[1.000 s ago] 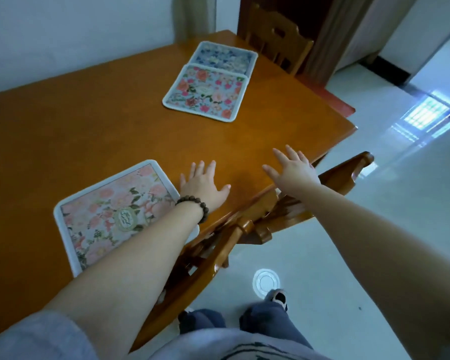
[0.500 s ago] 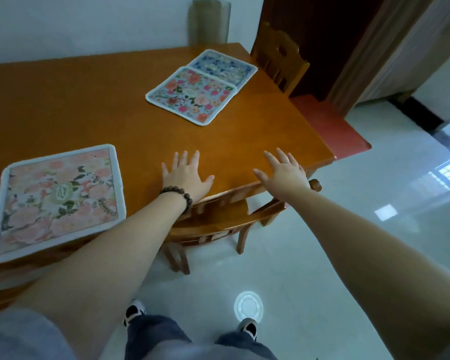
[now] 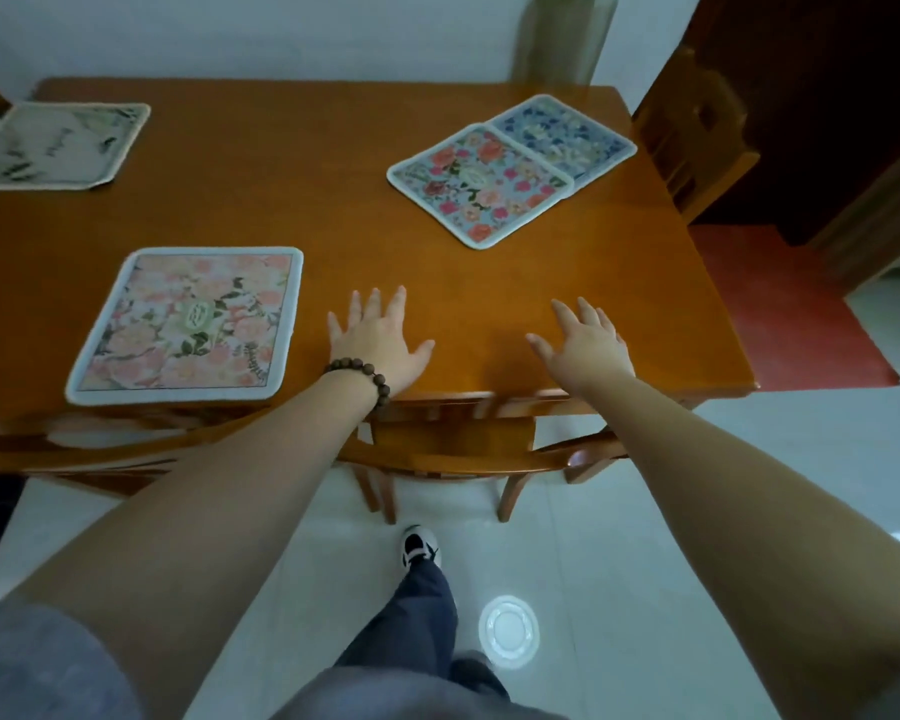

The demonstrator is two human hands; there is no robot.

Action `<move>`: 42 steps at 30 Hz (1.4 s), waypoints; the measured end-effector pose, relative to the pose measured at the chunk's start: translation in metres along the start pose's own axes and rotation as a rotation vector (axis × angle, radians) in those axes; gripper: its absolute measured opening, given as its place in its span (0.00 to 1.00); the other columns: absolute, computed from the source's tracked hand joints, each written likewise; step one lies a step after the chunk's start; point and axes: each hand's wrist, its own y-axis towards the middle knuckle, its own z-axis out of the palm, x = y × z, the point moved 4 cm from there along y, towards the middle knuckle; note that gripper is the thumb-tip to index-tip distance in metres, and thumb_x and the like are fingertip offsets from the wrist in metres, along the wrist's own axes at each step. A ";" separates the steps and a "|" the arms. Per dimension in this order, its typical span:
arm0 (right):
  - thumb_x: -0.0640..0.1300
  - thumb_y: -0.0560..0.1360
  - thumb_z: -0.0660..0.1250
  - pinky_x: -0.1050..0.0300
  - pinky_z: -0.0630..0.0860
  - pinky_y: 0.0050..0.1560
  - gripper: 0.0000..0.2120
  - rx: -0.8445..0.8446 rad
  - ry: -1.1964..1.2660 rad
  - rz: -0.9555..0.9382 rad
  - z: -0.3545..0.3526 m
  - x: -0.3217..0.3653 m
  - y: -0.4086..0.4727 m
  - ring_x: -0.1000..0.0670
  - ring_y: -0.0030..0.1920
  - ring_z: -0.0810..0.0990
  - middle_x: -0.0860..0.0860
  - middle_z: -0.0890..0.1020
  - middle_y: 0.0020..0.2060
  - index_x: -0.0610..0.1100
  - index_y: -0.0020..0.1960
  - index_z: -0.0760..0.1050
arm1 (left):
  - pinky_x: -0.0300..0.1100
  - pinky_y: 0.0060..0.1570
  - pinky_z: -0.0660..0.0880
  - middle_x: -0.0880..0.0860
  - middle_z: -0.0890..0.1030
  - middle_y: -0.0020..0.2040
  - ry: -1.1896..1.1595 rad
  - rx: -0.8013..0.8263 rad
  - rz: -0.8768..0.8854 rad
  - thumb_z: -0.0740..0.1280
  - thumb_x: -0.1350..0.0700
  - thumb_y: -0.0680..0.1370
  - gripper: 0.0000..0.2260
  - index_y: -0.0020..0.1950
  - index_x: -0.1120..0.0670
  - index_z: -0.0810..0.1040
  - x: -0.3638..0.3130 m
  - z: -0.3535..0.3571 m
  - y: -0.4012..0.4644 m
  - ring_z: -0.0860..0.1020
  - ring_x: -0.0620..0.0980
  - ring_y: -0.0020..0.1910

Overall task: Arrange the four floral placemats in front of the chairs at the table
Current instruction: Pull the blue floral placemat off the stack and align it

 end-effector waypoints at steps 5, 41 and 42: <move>0.68 0.76 0.52 0.40 0.52 0.72 0.33 0.033 -0.020 -0.033 0.008 0.002 0.042 0.42 0.76 0.48 0.48 0.51 0.78 0.56 0.77 0.50 | 0.62 0.71 0.46 0.55 0.50 0.79 -0.009 0.047 -0.049 0.56 0.34 0.76 0.36 0.78 0.47 0.46 -0.006 0.007 0.034 0.45 0.58 0.76; 0.71 0.74 0.53 0.40 0.44 0.73 0.38 -0.025 -0.060 -0.050 0.032 -0.020 0.493 0.40 0.76 0.46 0.43 0.51 0.77 0.54 0.77 0.49 | 0.64 0.70 0.41 0.57 0.40 0.78 0.067 0.146 -0.188 0.43 0.21 0.66 0.45 0.77 0.43 0.40 0.020 0.083 0.493 0.39 0.61 0.75; 0.71 0.74 0.52 0.40 0.45 0.73 0.38 -0.036 -0.072 -0.051 0.034 -0.019 0.495 0.40 0.76 0.47 0.42 0.52 0.77 0.53 0.77 0.49 | 0.65 0.70 0.42 0.57 0.42 0.78 0.075 0.117 -0.193 0.44 0.22 0.68 0.44 0.77 0.43 0.41 0.019 0.083 0.497 0.41 0.61 0.76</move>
